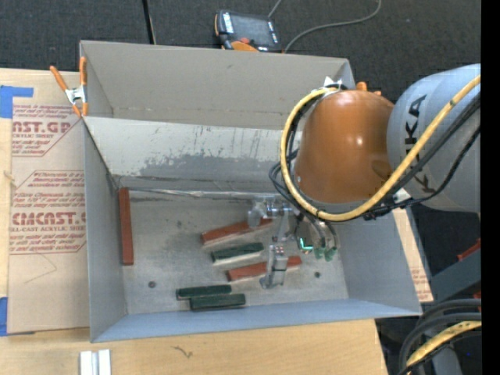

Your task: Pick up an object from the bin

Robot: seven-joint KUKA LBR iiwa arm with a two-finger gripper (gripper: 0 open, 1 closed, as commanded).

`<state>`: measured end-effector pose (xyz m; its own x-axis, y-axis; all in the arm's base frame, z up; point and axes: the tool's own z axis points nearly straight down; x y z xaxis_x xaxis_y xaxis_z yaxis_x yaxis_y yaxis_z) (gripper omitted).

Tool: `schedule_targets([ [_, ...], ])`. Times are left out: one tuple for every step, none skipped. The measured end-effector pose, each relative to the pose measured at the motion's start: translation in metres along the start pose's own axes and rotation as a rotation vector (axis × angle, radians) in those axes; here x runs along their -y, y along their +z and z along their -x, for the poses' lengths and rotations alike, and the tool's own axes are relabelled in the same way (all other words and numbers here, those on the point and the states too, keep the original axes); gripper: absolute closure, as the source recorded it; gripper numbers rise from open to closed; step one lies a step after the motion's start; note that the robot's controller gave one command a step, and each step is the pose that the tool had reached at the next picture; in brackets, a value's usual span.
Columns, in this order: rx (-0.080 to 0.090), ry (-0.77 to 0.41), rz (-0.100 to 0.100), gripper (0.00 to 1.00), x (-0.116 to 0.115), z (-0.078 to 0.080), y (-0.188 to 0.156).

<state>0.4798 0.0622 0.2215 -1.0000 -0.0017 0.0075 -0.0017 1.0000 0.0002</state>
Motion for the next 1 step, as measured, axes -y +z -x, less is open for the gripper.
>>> schedule_targets([
  [0.007,0.09,0.001,0.0,0.0547,0.0192,0.1547],
])
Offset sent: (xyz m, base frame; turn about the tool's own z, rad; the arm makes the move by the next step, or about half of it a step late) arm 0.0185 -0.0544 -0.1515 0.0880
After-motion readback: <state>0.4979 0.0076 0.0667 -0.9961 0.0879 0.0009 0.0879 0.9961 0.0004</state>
